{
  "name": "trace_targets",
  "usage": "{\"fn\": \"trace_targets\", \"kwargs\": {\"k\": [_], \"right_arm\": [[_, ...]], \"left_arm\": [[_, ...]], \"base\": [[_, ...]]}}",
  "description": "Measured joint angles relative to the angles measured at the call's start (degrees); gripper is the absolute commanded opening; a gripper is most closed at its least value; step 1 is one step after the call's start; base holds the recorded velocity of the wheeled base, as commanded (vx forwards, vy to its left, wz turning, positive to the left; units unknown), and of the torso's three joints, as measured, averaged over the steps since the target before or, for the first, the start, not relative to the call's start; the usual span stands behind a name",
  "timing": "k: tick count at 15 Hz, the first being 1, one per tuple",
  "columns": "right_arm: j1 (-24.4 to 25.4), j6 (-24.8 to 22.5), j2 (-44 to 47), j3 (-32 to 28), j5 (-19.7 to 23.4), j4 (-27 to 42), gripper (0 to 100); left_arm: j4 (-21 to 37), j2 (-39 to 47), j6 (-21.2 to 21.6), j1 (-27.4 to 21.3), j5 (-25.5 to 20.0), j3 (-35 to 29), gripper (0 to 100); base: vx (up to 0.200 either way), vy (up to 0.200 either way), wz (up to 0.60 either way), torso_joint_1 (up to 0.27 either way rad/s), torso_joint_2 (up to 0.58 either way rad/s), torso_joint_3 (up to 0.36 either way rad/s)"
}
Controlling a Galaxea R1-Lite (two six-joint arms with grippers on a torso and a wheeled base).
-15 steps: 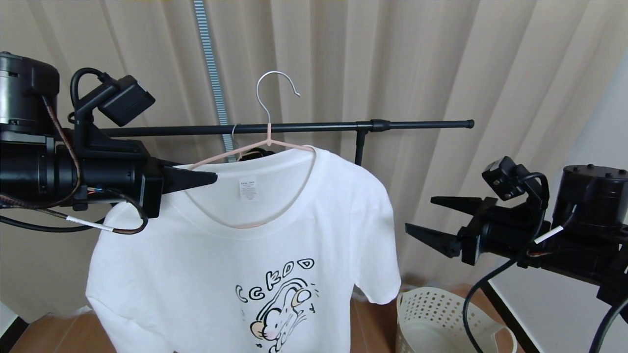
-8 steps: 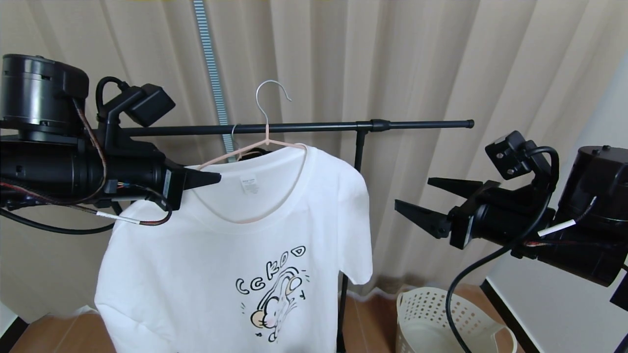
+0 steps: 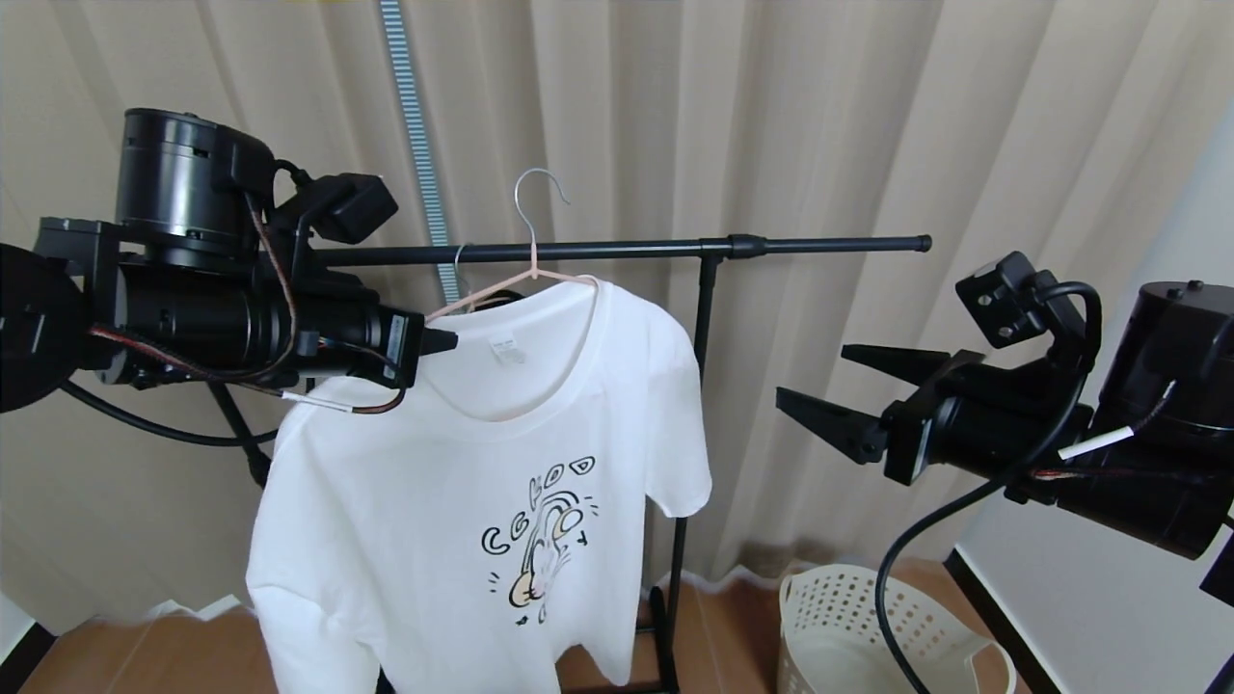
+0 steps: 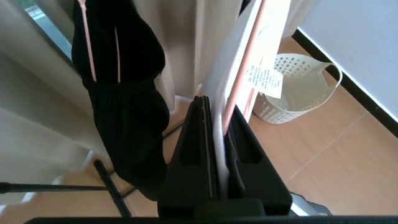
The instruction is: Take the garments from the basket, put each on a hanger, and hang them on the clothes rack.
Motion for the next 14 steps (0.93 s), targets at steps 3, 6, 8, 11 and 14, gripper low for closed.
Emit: {"fn": "trace_targets", "kwargs": {"k": [3,6,8,11,14], "right_arm": [[-0.11,-0.02,0.06,0.0,0.0,0.02,100],[-0.13,0.0,0.06,0.1,-0.13,0.0,100],[-0.13,0.0,0.04,0.1,-0.6,0.0,100],[-0.13,0.0,-0.05,0.11,-0.61,0.0,100],[-0.11,0.0,-0.2,0.11,-0.61,0.0,100]], "left_arm": [[-0.01,2.49,-3.86,-1.79,4.63,-1.89,0],[-0.06,5.38,-5.75,-3.45,9.58,-3.99,0],[-0.06,7.5,-6.64,-4.39,11.98,-5.45,0],[-0.04,10.89,-9.76,-5.33,15.87,-9.14,0],[-0.01,15.06,-13.06,-6.86,19.35,-14.04,0]], "base": [[0.0,0.0,0.0,0.0,0.0,0.0],[0.0,0.0,0.0,0.0,0.0,0.0],[0.0,0.0,0.0,0.0,0.0,0.0],[0.0,0.0,0.0,0.0,0.0,0.0],[0.0,0.0,0.0,0.0,0.0,0.0]]}}
